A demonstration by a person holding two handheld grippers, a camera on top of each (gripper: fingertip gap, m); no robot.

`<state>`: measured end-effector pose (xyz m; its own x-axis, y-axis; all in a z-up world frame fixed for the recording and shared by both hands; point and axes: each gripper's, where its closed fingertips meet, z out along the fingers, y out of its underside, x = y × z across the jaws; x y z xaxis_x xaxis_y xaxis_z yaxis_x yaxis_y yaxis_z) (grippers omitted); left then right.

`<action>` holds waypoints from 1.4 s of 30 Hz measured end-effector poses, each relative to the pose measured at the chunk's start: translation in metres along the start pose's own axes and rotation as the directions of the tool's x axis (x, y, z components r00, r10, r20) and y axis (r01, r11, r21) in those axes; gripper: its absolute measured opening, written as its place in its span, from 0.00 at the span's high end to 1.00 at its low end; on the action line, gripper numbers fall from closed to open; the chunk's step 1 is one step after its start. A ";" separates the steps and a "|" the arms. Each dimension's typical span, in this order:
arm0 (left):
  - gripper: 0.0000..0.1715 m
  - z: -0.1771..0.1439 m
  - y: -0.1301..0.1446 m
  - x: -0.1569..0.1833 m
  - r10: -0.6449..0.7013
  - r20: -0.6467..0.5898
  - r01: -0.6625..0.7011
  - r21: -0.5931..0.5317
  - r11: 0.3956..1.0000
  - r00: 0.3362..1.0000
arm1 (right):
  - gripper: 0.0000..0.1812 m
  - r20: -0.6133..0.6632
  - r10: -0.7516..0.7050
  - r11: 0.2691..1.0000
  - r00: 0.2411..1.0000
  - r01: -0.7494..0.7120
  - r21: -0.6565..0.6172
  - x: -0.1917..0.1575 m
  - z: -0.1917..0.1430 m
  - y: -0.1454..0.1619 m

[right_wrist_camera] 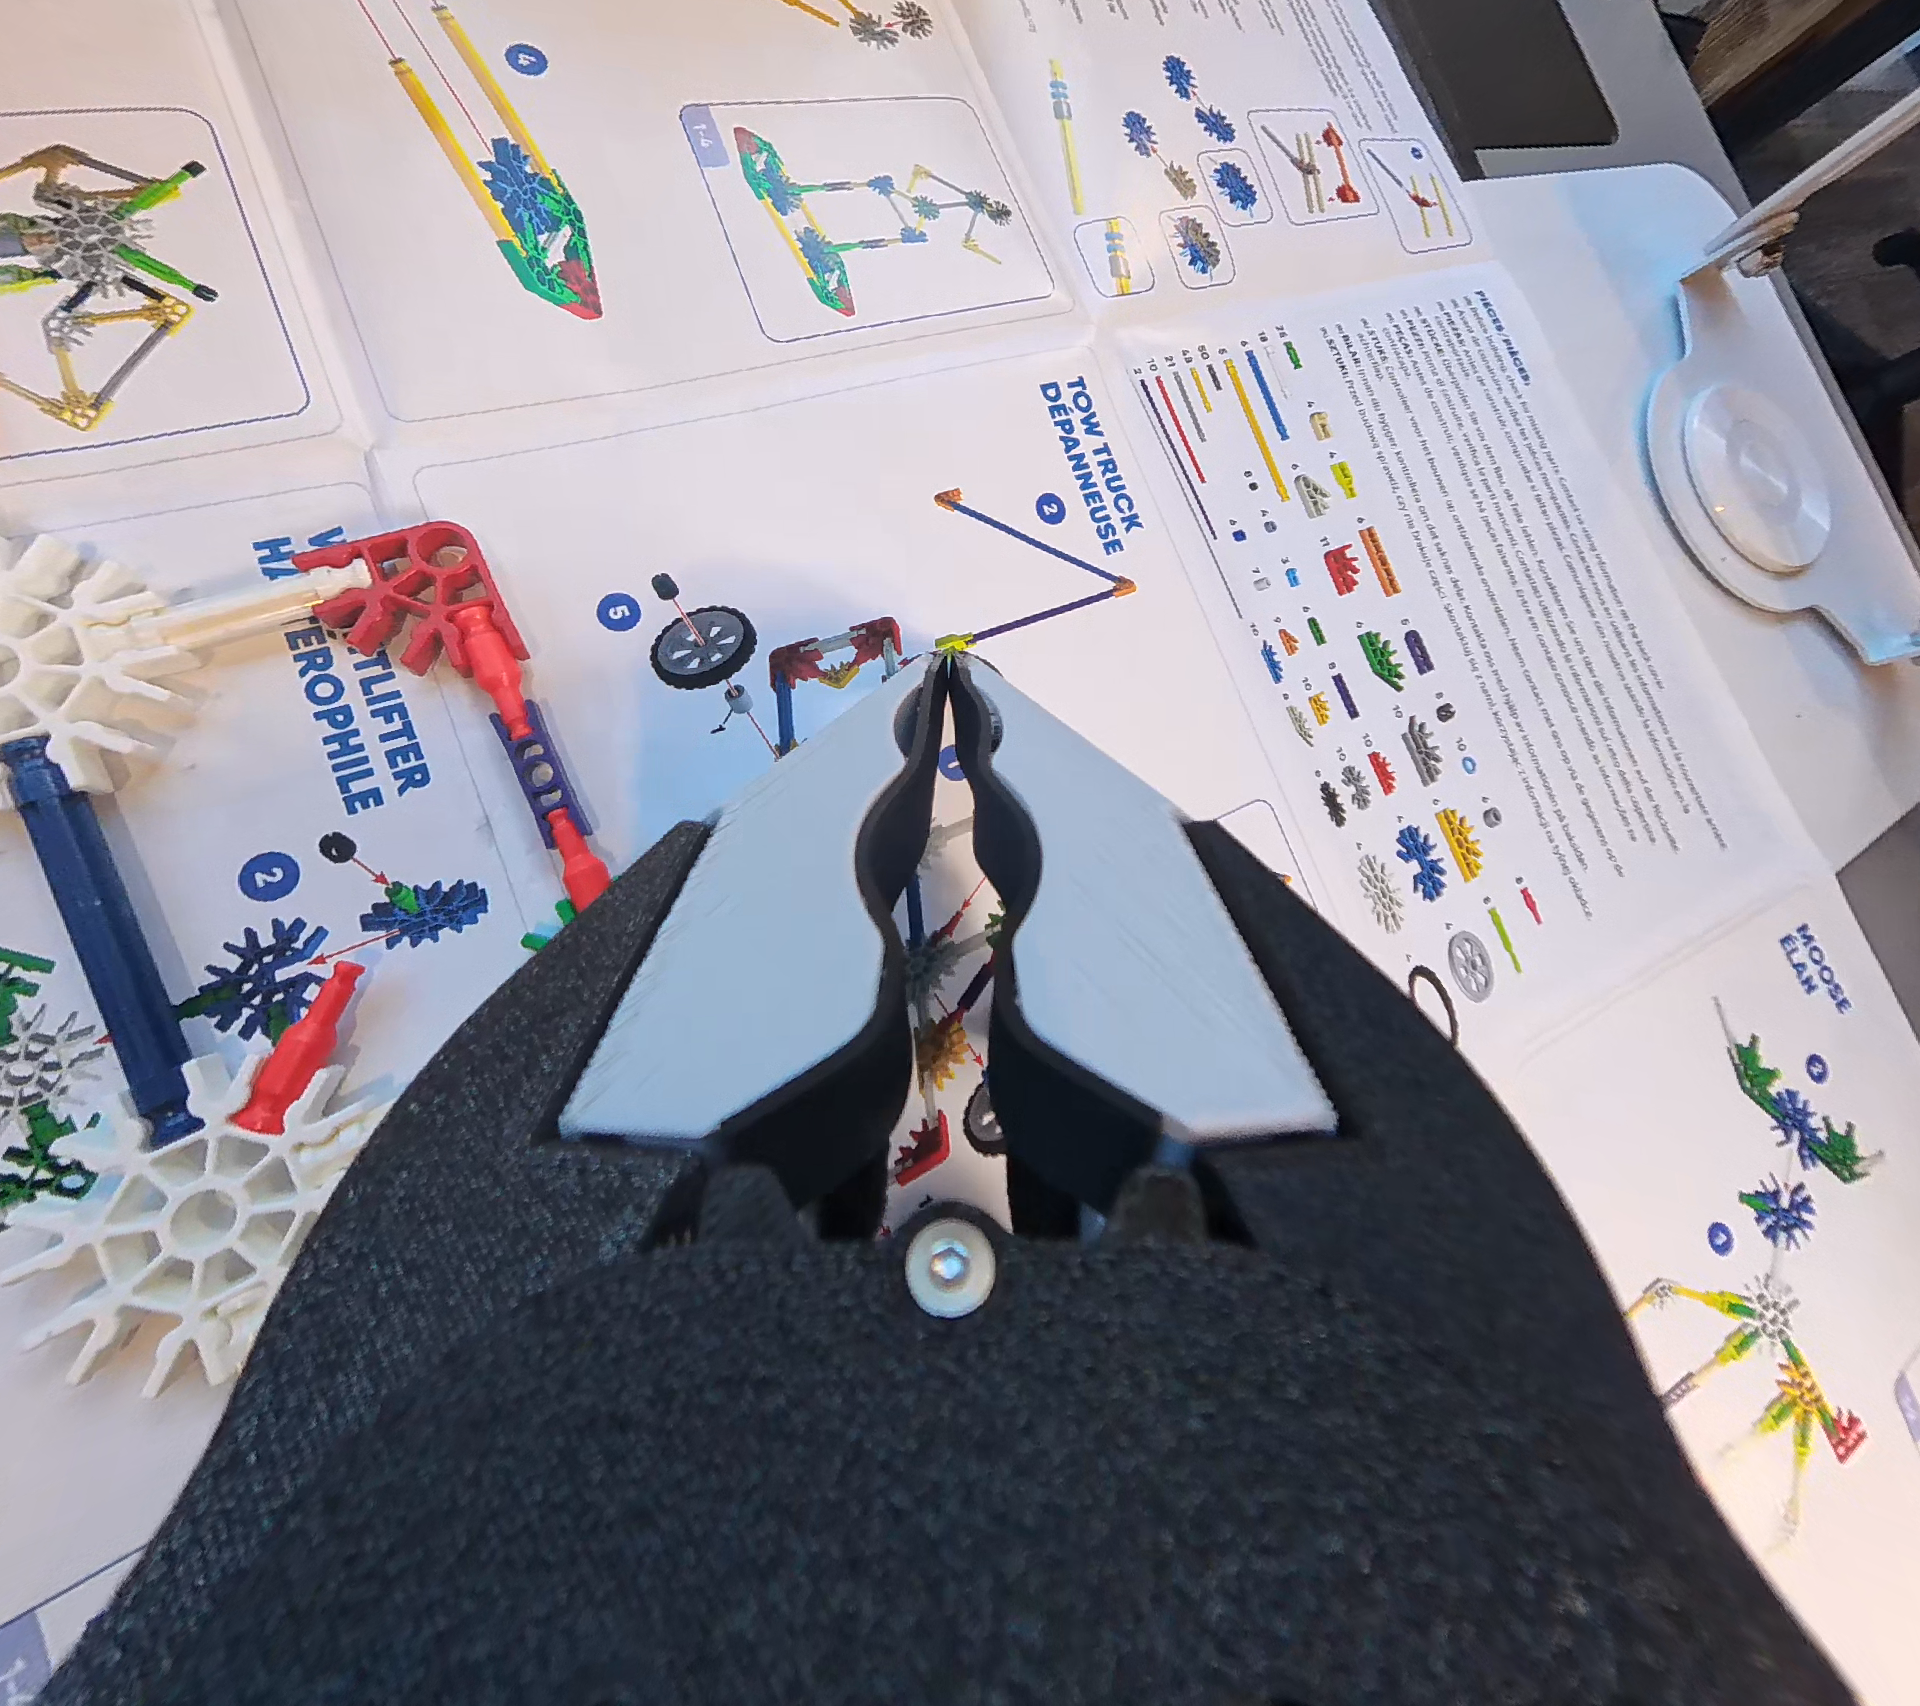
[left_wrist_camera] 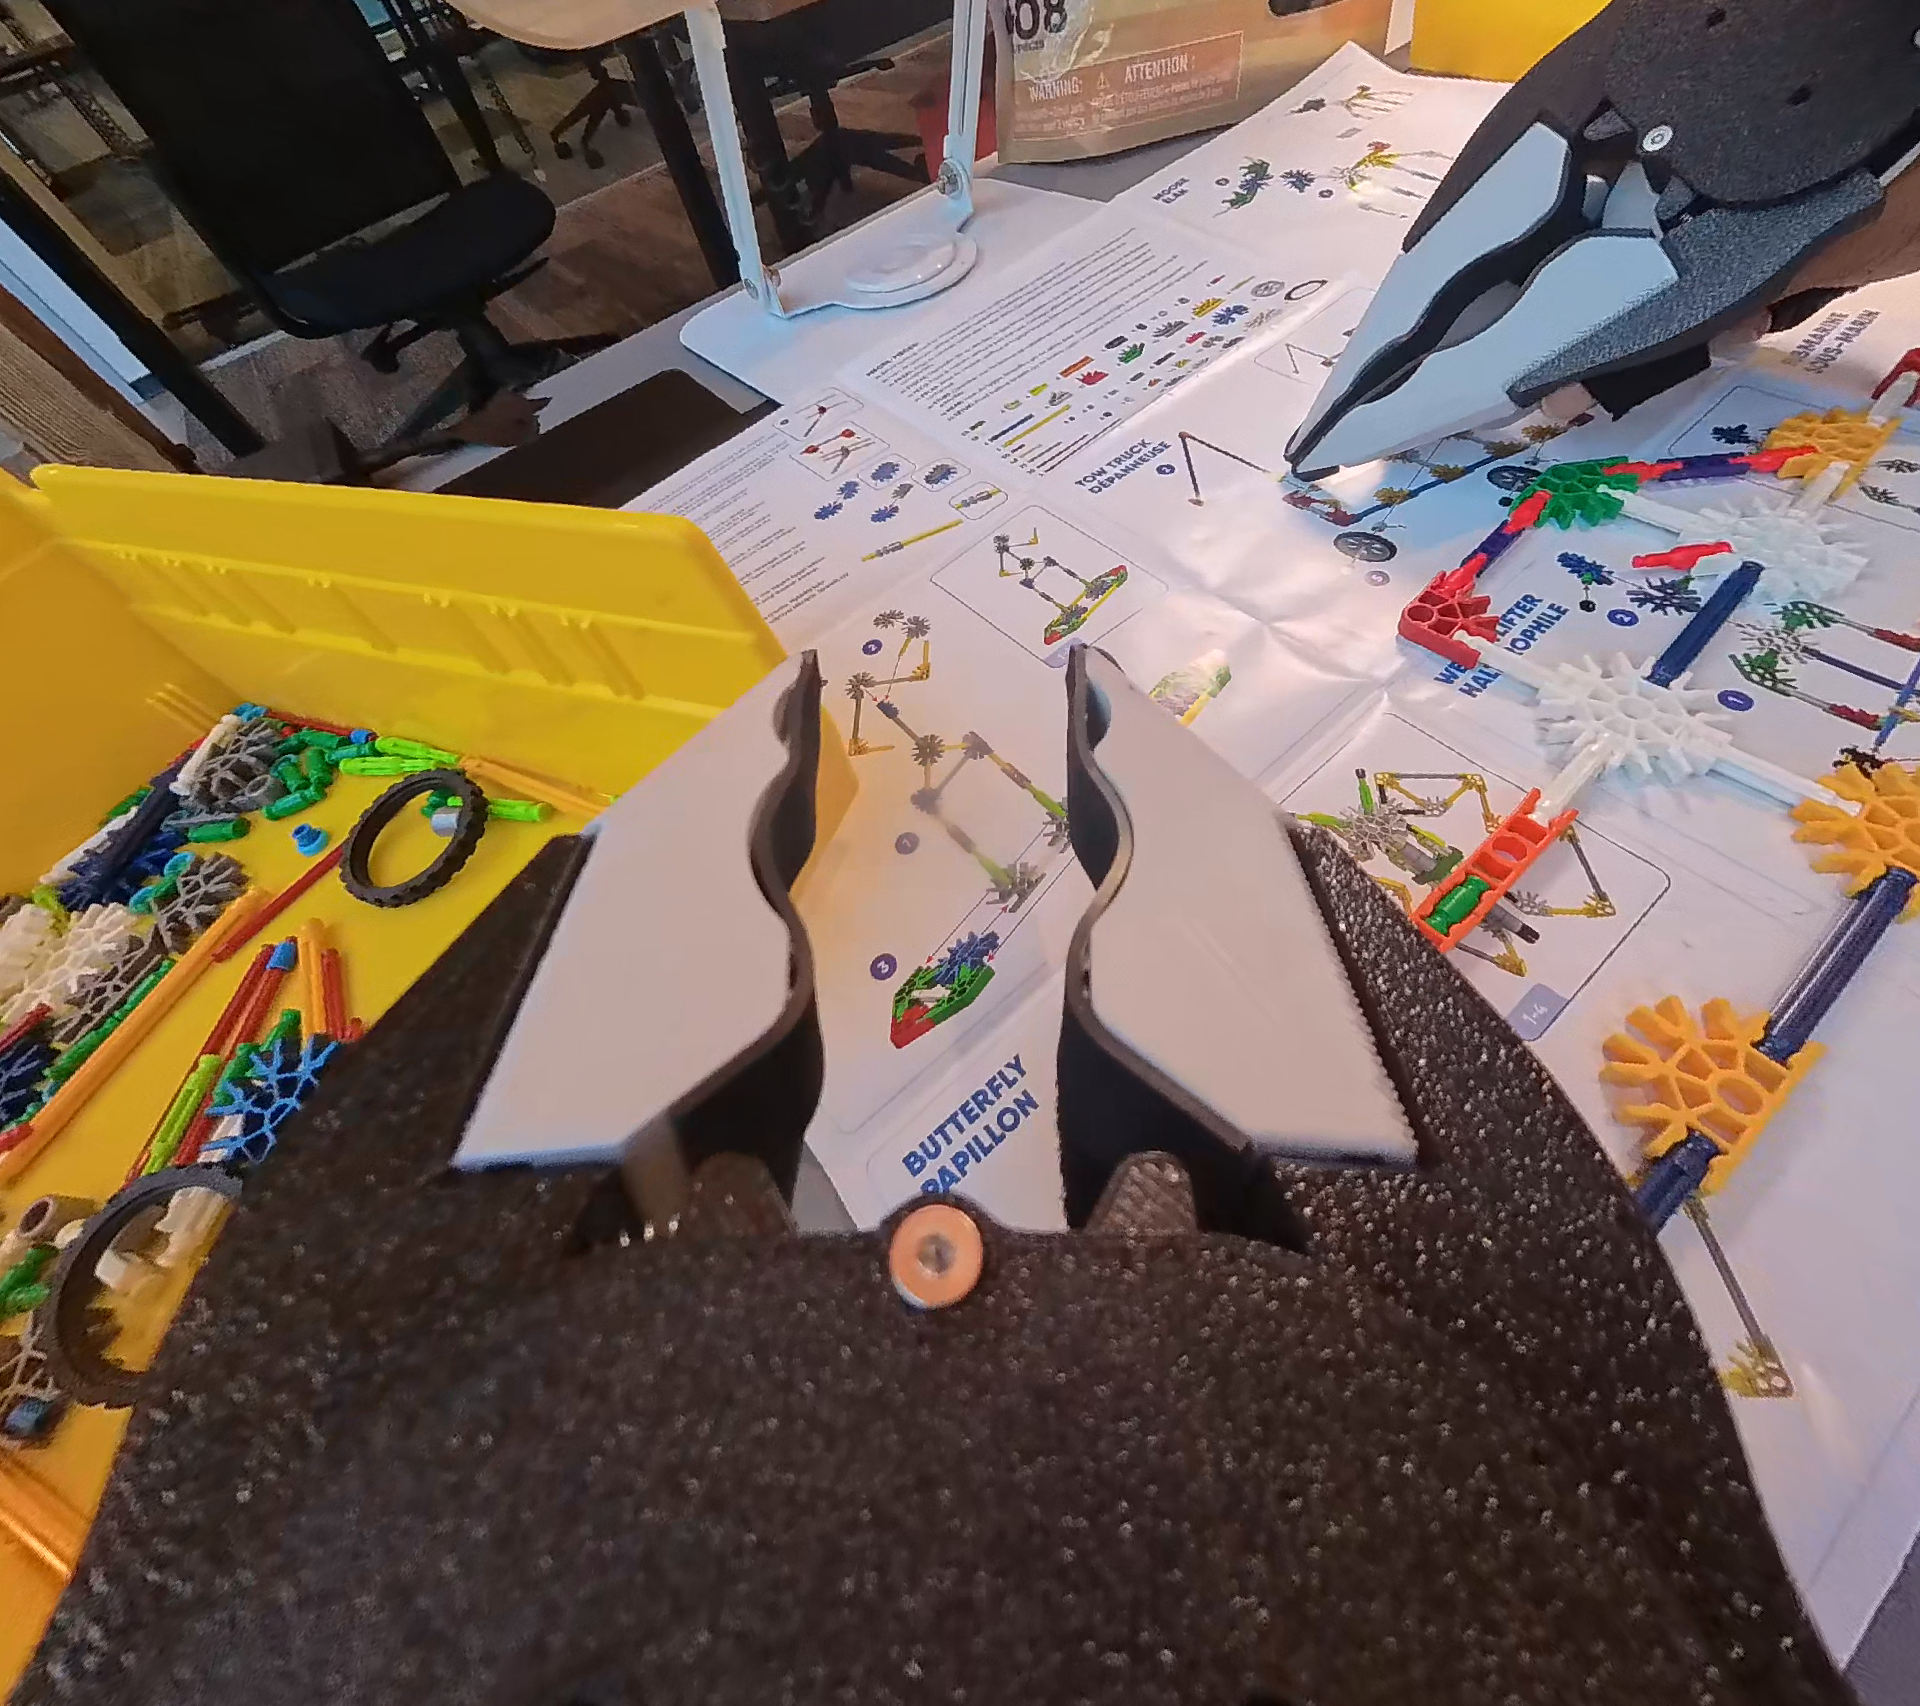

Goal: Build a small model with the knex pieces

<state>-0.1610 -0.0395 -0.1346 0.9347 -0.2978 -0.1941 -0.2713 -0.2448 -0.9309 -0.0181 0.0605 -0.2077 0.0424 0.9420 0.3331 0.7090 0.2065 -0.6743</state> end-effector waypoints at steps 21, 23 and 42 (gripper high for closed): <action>0.74 0.000 -0.002 0.002 0.006 -0.007 -0.006 0.009 1.000 1.000 | 1.00 -0.027 0.011 1.000 1.000 -0.011 0.001 0.000 -0.001 0.001; 0.74 -0.001 -0.001 0.002 0.004 -0.005 -0.004 0.008 1.000 1.000 | 1.00 -0.028 0.014 1.000 1.000 -0.014 0.003 0.000 -0.001 0.001; 0.74 0.002 0.002 0.002 -0.019 -0.031 0.019 0.010 1.000 0.999 | 0.95 -0.027 0.079 0.996 0.996 -0.078 0.046 0.009 -0.009 0.007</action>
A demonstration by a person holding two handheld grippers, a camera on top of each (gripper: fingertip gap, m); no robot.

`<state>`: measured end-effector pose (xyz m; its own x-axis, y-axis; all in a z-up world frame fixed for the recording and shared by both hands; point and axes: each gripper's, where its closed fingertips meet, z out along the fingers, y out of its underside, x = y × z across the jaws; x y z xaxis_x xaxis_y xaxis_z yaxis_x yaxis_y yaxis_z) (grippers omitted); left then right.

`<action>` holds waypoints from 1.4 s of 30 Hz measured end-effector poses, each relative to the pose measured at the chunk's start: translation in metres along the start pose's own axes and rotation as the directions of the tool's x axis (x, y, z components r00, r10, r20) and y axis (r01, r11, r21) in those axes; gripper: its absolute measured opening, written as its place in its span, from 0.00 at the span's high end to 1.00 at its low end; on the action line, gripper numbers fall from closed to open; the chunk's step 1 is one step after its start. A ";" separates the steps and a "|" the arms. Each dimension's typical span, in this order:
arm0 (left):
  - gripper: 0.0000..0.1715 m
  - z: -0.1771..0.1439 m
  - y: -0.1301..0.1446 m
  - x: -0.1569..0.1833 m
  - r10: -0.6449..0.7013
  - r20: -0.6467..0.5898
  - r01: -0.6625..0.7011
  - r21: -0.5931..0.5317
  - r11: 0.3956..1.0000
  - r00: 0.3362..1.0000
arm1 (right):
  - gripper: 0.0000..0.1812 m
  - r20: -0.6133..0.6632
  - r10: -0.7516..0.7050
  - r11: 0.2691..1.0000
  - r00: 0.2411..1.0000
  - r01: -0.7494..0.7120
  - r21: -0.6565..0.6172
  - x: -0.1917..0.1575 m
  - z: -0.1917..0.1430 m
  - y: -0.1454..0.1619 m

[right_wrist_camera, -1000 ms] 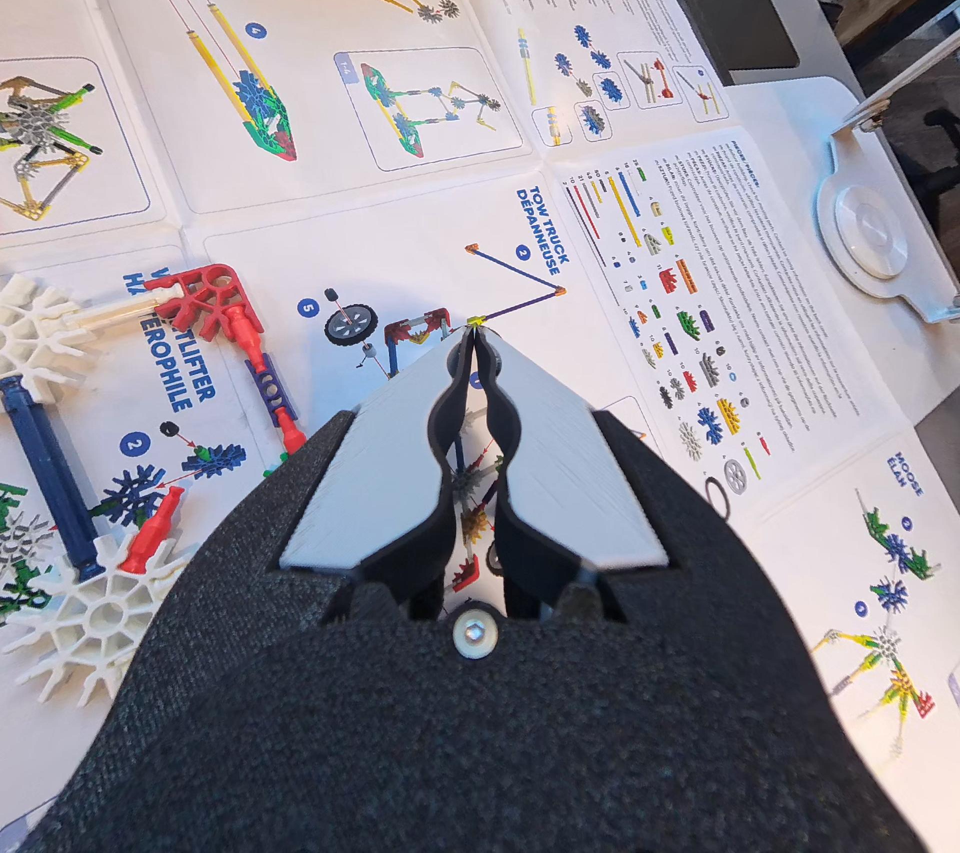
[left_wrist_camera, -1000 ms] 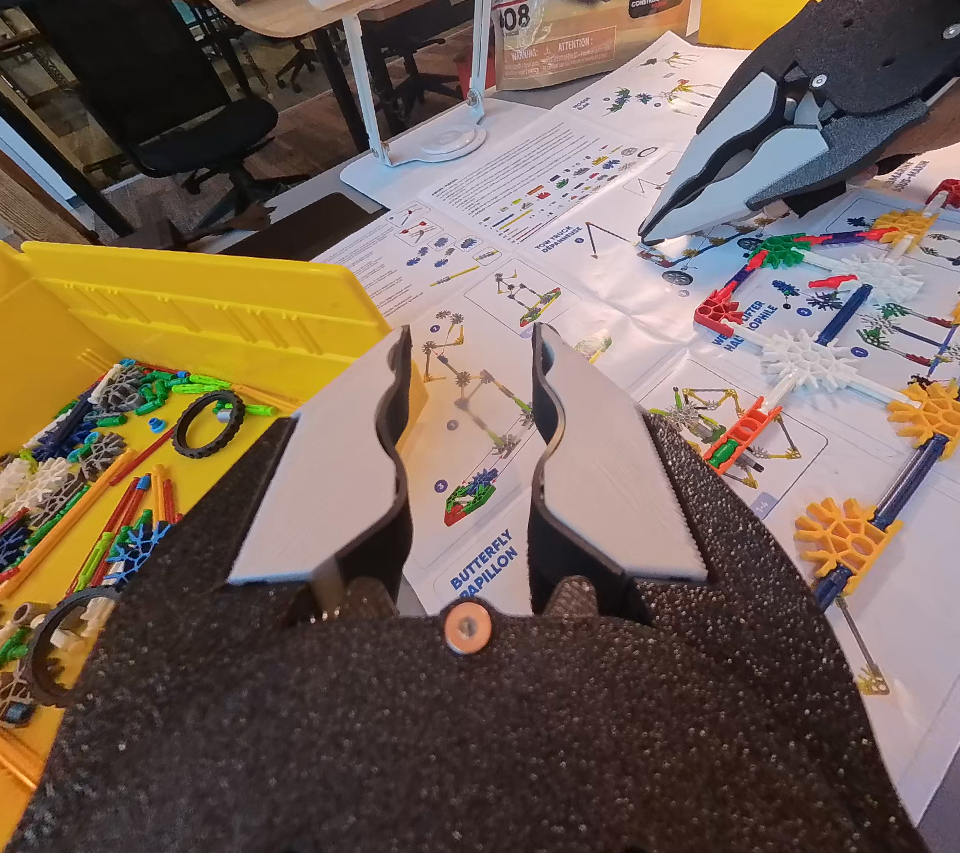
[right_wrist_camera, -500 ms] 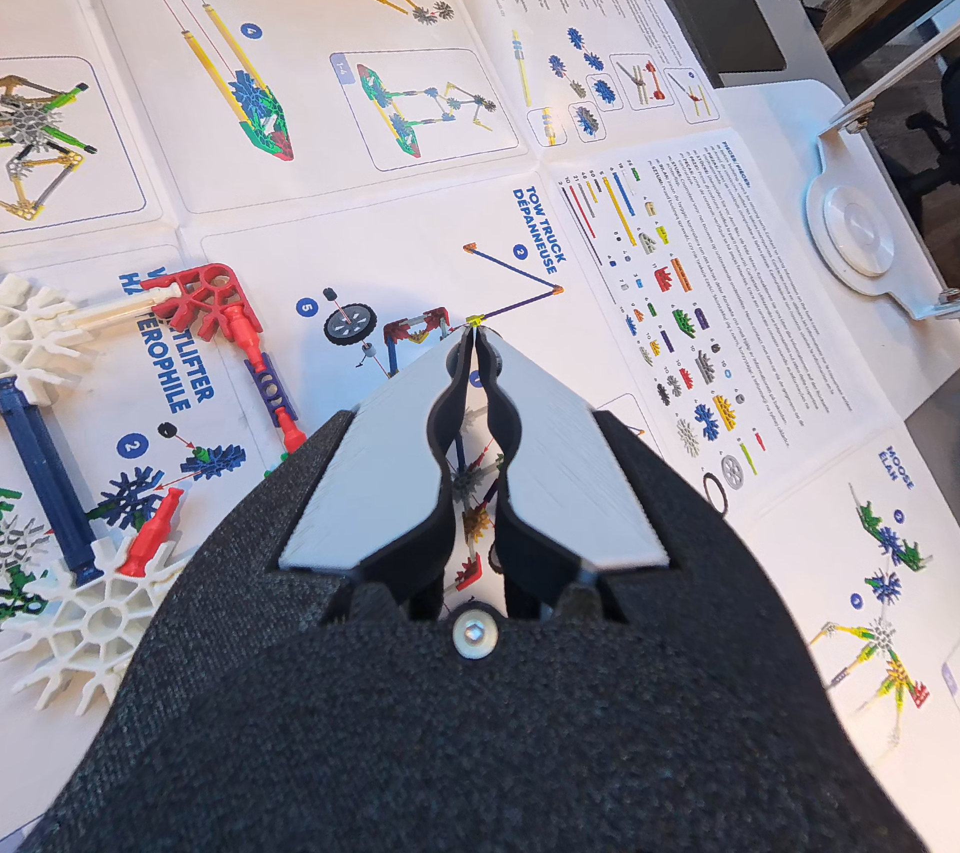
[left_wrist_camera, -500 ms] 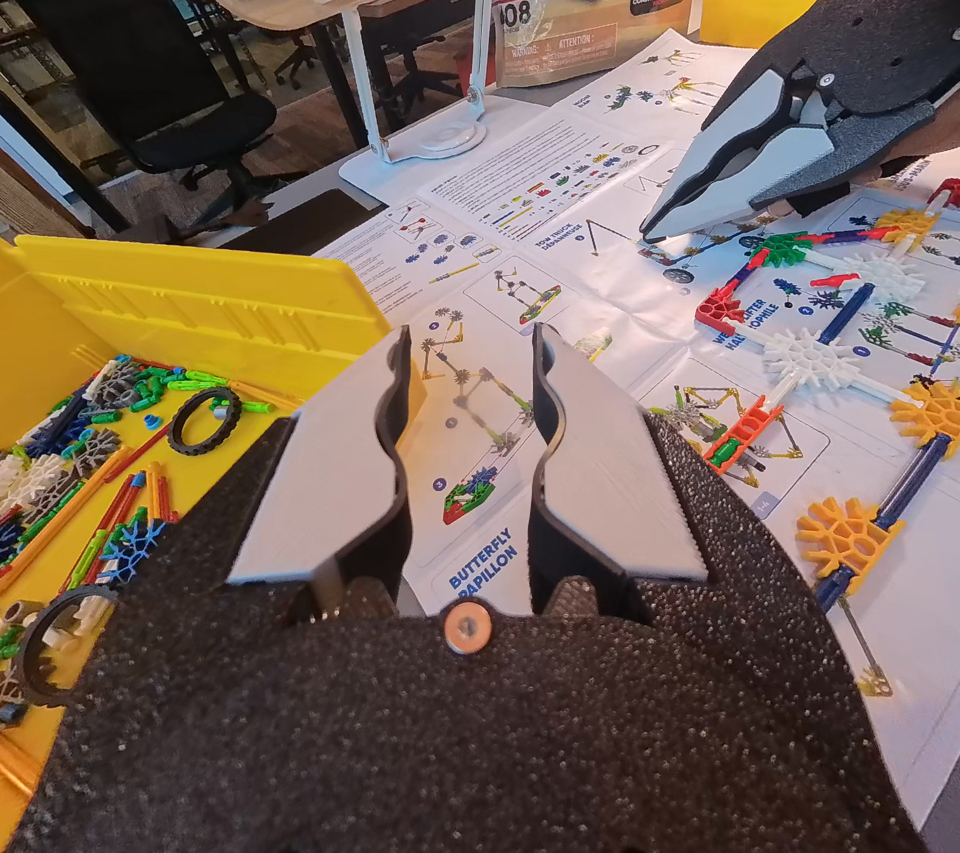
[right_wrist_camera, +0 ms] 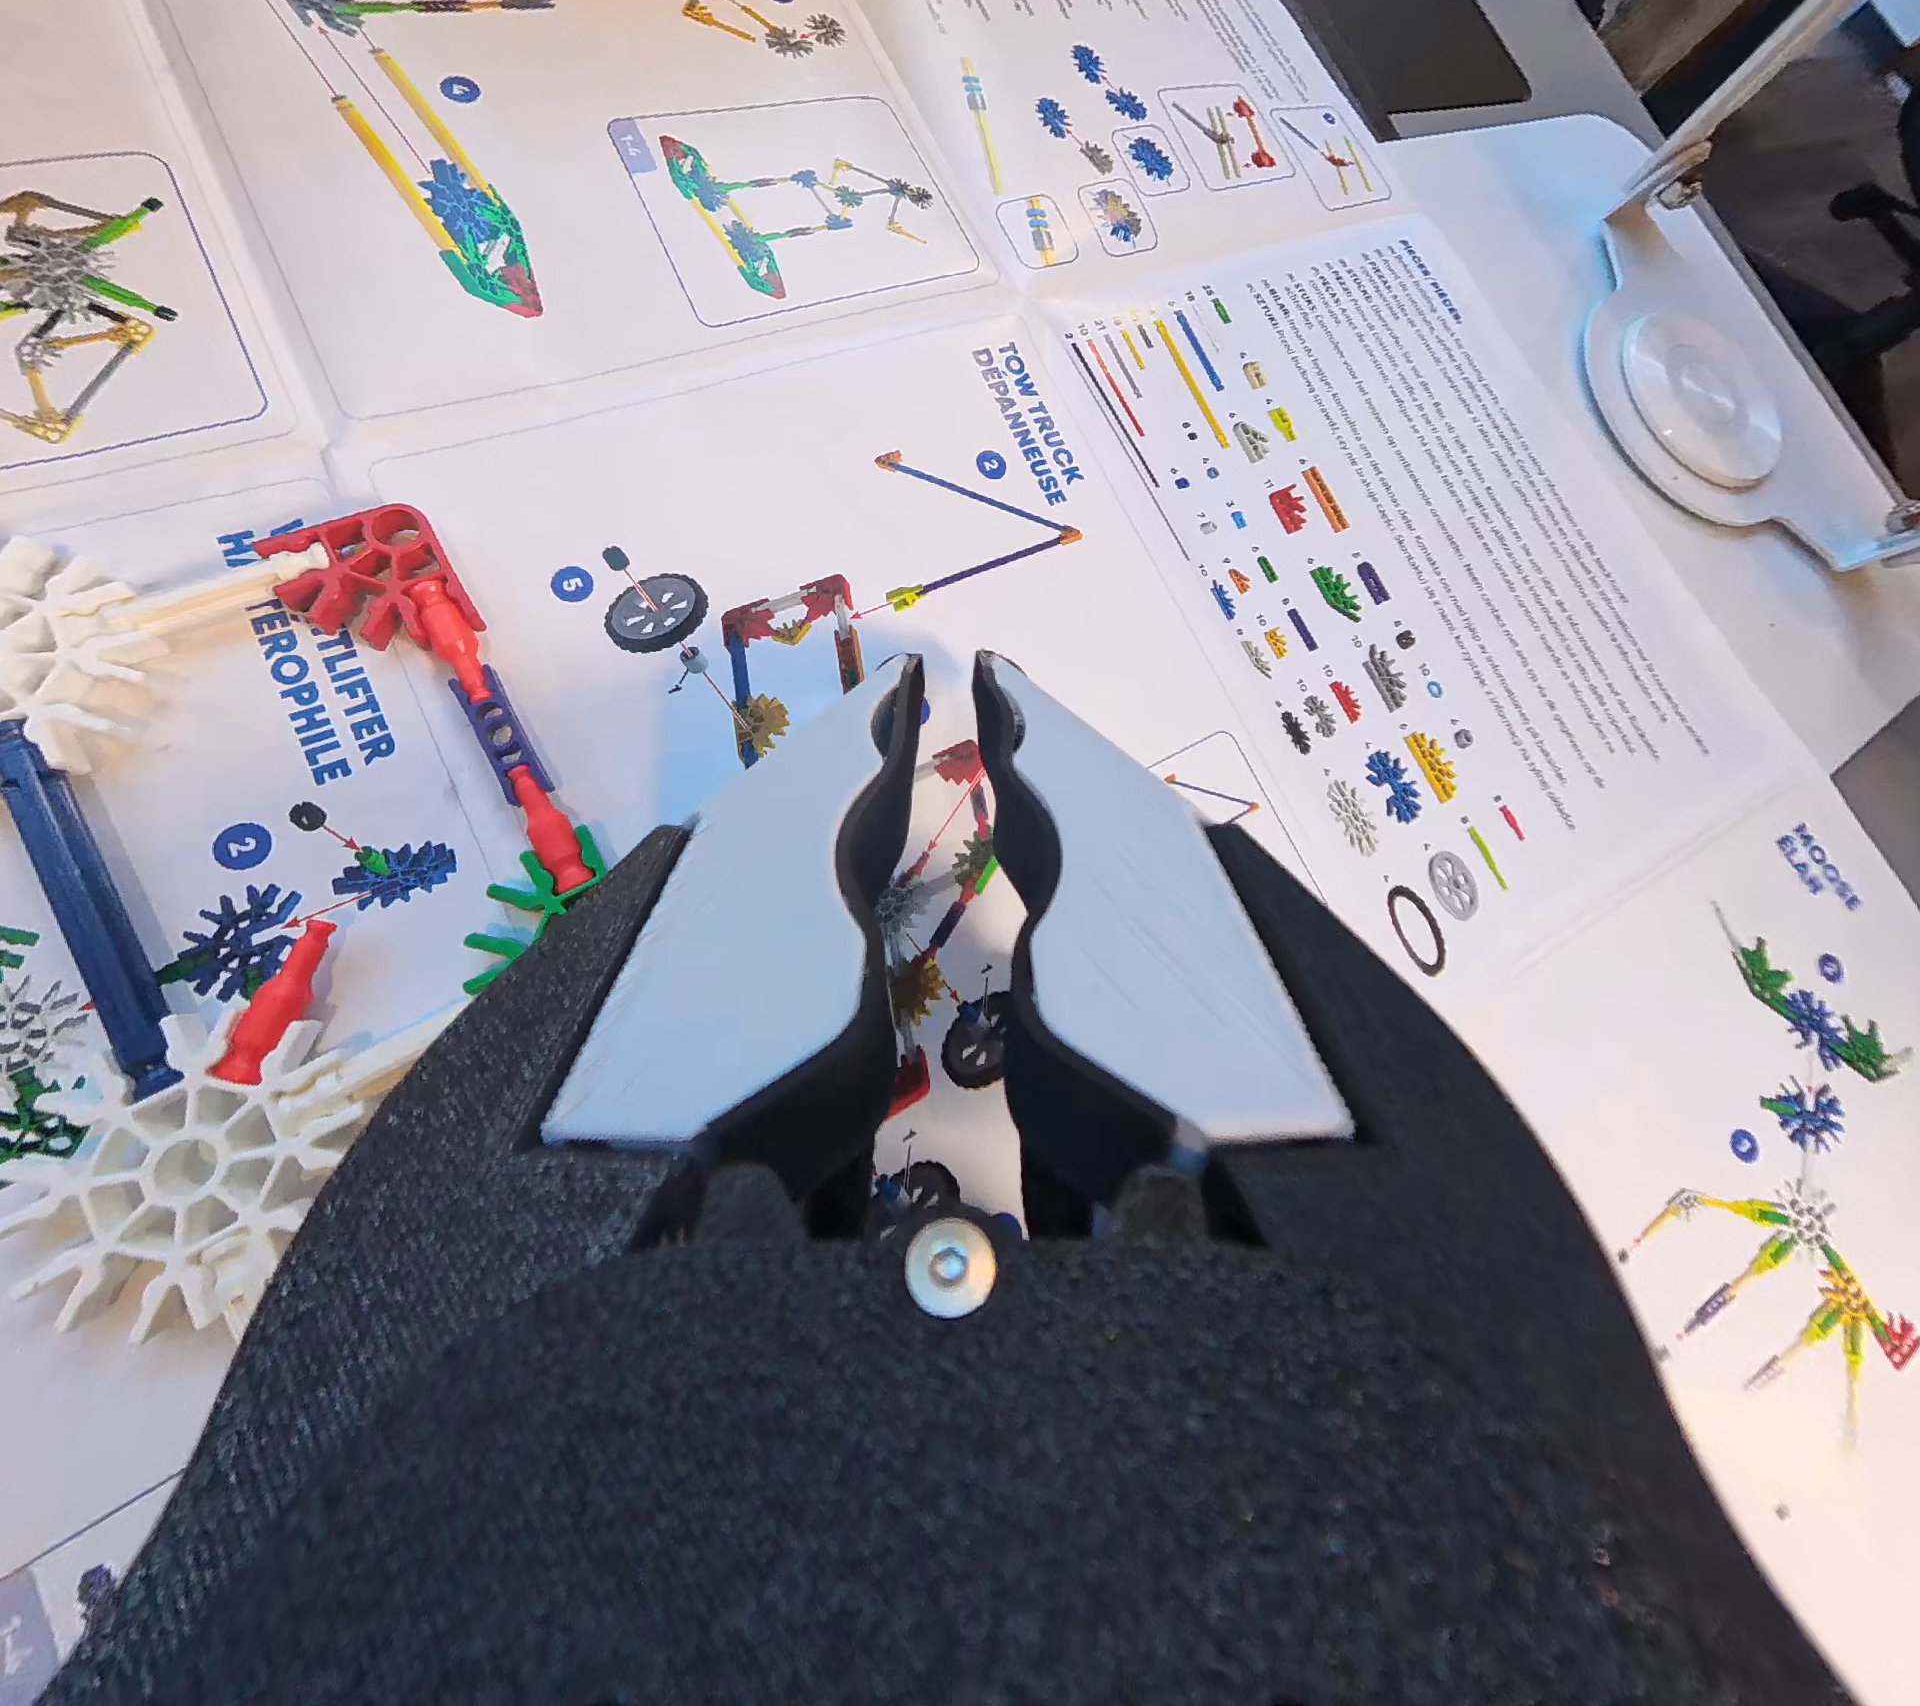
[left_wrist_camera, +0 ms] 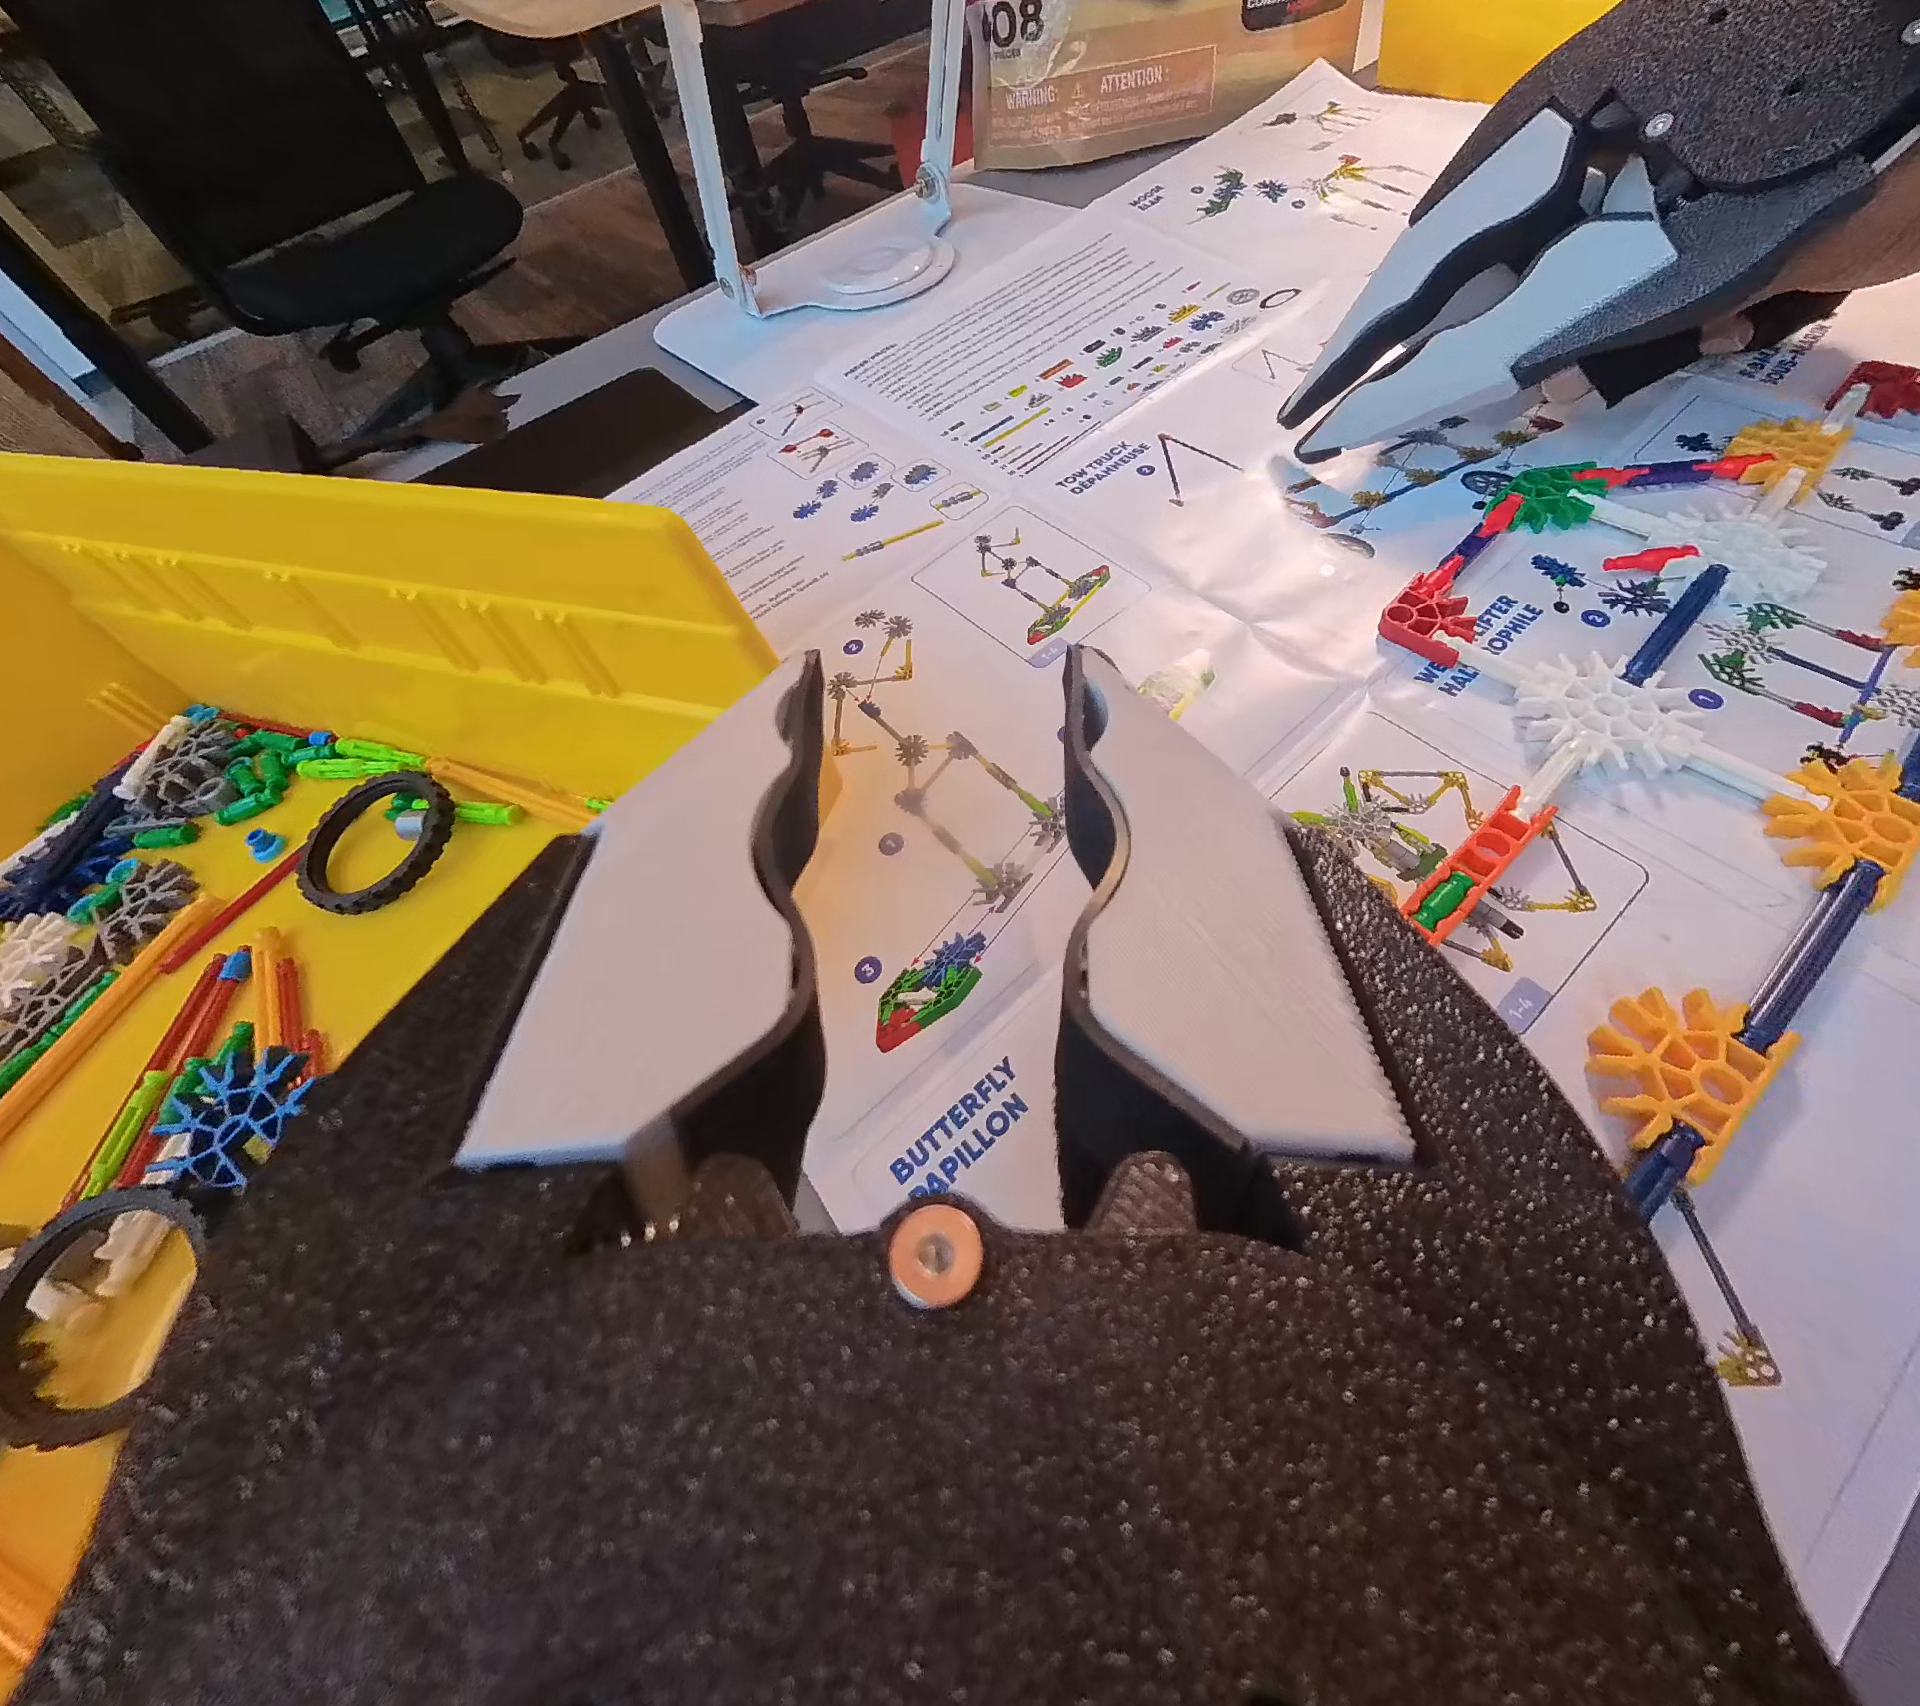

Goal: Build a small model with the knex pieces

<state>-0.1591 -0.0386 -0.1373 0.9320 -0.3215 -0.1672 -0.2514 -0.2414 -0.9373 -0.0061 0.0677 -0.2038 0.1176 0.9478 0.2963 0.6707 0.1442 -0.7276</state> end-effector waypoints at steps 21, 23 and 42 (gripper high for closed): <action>0.76 0.000 -0.005 -0.002 0.017 -0.003 -0.017 0.040 0.999 1.000 | 0.94 -0.019 0.040 0.997 0.999 -0.039 0.063 0.007 -0.008 -0.017; 0.76 0.000 -0.005 -0.002 0.019 0.002 -0.019 0.038 0.999 1.000 | 0.94 -0.016 0.120 0.974 0.993 -0.115 0.193 0.024 -0.040 -0.049; 0.78 -0.006 -0.017 0.015 0.035 -0.042 -0.032 0.076 0.997 0.998 | 0.92 -0.609 0.473 0.436 0.637 -0.770 -0.466 0.198 -0.277 0.288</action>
